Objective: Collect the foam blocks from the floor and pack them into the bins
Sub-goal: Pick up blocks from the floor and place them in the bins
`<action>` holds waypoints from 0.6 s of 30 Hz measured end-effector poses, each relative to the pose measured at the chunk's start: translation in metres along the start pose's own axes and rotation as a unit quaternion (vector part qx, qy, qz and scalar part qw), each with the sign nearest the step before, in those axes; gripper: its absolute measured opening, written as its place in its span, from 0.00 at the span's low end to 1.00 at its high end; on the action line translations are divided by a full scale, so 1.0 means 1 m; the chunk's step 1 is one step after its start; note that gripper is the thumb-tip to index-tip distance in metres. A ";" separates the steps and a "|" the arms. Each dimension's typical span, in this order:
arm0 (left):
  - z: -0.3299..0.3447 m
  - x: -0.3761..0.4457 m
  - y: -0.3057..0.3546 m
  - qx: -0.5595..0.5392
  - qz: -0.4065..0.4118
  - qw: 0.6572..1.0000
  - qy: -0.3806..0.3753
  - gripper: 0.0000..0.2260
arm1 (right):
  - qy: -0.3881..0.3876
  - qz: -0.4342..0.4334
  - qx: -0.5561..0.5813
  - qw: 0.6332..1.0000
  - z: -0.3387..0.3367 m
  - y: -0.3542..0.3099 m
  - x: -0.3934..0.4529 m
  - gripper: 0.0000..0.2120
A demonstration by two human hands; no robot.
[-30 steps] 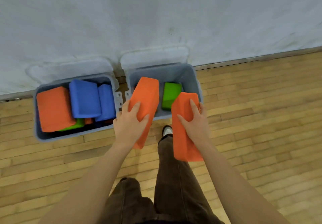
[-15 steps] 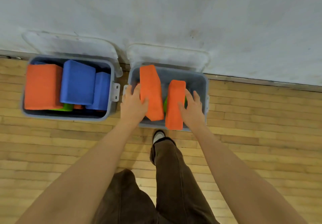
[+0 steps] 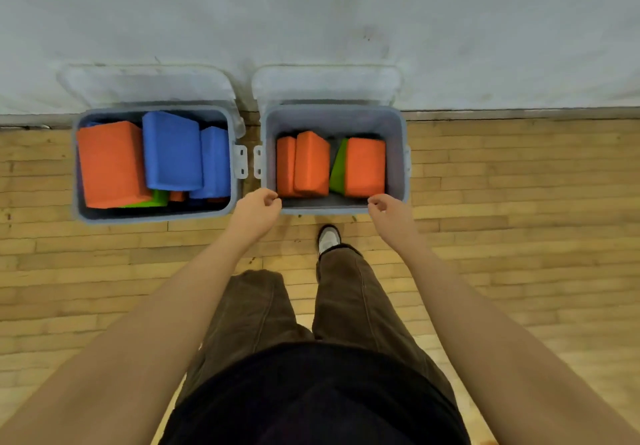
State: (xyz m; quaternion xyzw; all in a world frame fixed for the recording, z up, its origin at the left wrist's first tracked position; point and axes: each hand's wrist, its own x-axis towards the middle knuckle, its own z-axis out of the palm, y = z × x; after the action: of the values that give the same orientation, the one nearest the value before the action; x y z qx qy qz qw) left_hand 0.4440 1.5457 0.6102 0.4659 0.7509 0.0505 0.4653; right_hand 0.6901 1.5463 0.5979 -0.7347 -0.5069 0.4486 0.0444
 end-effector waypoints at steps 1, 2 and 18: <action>-0.001 -0.006 -0.011 0.003 0.001 1.000 -0.003 0.15 | 0.006 0.014 0.011 1.000 0.009 0.006 -0.015 0.14; -0.001 -0.012 -0.022 0.007 0.002 1.000 -0.009 0.14 | 0.015 0.029 0.023 0.999 0.020 0.012 -0.029 0.14; 0.119 -0.169 -0.066 0.353 0.293 0.824 -0.332 0.13 | 0.305 0.447 0.453 0.709 0.284 0.106 -0.388 0.17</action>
State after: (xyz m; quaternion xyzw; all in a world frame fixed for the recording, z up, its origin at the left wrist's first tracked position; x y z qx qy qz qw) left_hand 0.5121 1.3401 0.6205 0.7852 0.3453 -0.2418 0.4537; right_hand 0.5328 1.0805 0.6123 -0.8640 0.1853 0.3437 0.3180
